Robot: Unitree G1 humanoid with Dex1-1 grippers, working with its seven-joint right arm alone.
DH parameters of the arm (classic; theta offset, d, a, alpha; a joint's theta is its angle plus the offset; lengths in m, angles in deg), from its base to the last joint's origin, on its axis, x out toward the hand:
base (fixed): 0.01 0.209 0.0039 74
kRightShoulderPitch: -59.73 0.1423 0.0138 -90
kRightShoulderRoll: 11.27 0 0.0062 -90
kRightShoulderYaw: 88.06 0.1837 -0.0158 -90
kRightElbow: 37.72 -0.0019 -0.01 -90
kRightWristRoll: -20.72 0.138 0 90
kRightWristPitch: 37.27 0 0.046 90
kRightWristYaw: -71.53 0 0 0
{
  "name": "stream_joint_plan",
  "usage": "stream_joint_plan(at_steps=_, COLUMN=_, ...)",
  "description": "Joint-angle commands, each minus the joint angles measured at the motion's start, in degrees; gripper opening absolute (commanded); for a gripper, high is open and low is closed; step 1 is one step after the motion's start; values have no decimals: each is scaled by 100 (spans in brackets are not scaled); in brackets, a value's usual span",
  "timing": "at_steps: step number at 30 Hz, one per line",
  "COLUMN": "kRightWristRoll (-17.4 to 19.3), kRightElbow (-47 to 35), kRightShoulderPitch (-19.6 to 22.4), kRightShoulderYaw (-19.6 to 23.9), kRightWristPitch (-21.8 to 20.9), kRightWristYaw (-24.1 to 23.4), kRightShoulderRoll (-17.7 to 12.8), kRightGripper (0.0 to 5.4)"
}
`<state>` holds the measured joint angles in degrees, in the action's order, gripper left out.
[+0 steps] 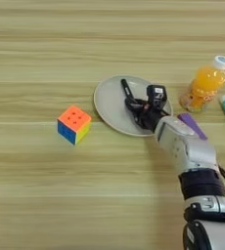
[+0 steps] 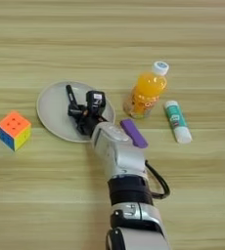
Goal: Move the objects on the table
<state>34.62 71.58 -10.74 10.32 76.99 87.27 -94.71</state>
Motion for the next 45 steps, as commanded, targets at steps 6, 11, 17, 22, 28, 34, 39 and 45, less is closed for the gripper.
stream_joint_plan(at_steps=6, kRightWristRoll=-188, kRightElbow=-1199, kRightShoulderPitch=-47, kRightShoulderYaw=-391, kRightWristPitch=-805, kRightWristYaw=338, kRightShoulderRoll=-41, kRightGripper=99)
stream_joint_plan(at_steps=11, kRightWristRoll=-176, kRightElbow=-1845, kRightShoulderPitch=-316, kRightShoulderYaw=-598, kRightWristPitch=-672, kRightWristYaw=460, kRightShoulderRoll=-44, kRightGripper=99)
stream_joint_plan(at_steps=17, kRightWristRoll=-87, kRightElbow=-2811, kRightShoulderPitch=-758, kRightShoulderYaw=-922, kRightWristPitch=-31, kRightWristYaw=675, kRightShoulderRoll=-160, kRightGripper=99)
stream_joint_plan(at_steps=22, kRightWristRoll=-151, kRightElbow=-3291, kRightShoulderPitch=-1021, kRightShoulderYaw=-1222, kRightWristPitch=380, kRightWristYaw=809, kRightShoulderRoll=-273, kRightGripper=99)
stream_joint_plan(at_steps=28, kRightWristRoll=-299, kRightElbow=-3479, kRightShoulderPitch=-1168, kRightShoulderYaw=-1510, kRightWristPitch=615, kRightWristYaw=891, kRightShoulderRoll=-413, kRightGripper=99)
stream_joint_plan(at_steps=34, kRightWristRoll=-452, kRightElbow=-3561, kRightShoulderPitch=-1266, kRightShoulderYaw=-1742, kRightWristPitch=734, kRightWristYaw=1000, kRightShoulderRoll=-540, kRightGripper=99)
stream_joint_plan(at_steps=39, kRightWristRoll=-528, kRightElbow=-3429, kRightShoulderPitch=-1238, kRightShoulderYaw=-1802, kRightWristPitch=766, kRightWristYaw=991, kRightShoulderRoll=-545, kRightGripper=99)
stream_joint_plan(at_steps=45, kRightWristRoll=-650, kRightElbow=-3232, kRightShoulderPitch=-1207, kRightShoulderYaw=-1903, kRightWristPitch=713, kRightWristYaw=989, kRightShoulderRoll=-523, kRightGripper=99)
